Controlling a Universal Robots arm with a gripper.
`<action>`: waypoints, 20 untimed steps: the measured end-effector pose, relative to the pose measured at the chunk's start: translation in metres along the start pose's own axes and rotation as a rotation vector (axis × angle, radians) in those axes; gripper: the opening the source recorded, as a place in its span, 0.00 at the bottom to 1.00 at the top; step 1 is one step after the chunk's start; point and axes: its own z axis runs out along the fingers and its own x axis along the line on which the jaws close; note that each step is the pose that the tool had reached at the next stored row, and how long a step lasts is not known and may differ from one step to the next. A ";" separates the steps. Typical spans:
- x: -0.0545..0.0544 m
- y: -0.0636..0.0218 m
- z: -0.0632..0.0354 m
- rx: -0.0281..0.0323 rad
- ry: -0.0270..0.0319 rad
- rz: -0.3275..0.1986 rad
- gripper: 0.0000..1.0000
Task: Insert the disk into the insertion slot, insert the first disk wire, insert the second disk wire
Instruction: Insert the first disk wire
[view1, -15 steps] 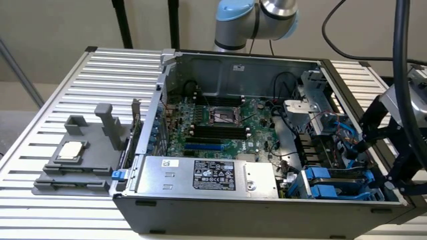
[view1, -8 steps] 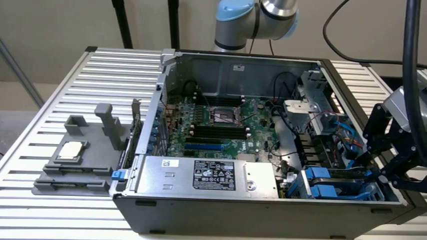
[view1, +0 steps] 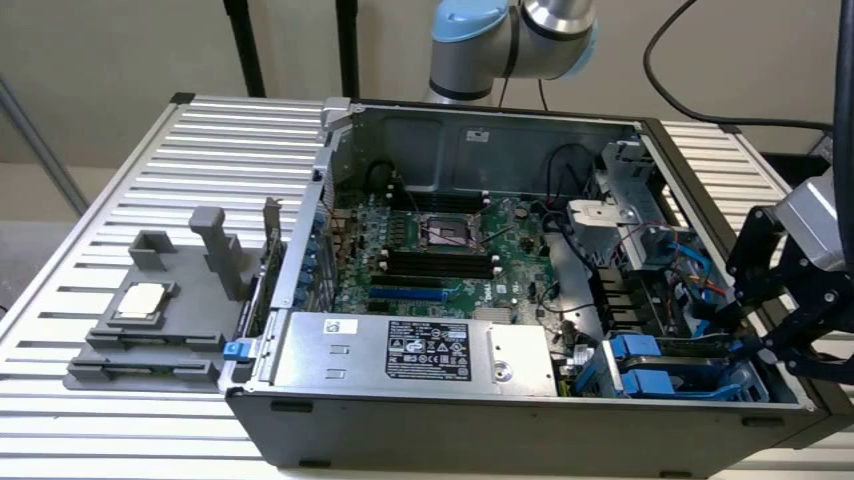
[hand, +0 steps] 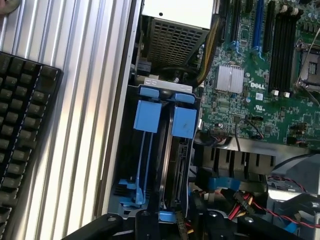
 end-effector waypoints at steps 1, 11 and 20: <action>0.000 0.0000 0.0000 0.0003 -0.0078 -0.005 0.38; 0.008 0.0011 -0.0008 0.0108 -0.0760 -0.026 0.38; 0.012 0.0049 -0.0013 0.0388 -0.0797 -0.048 0.38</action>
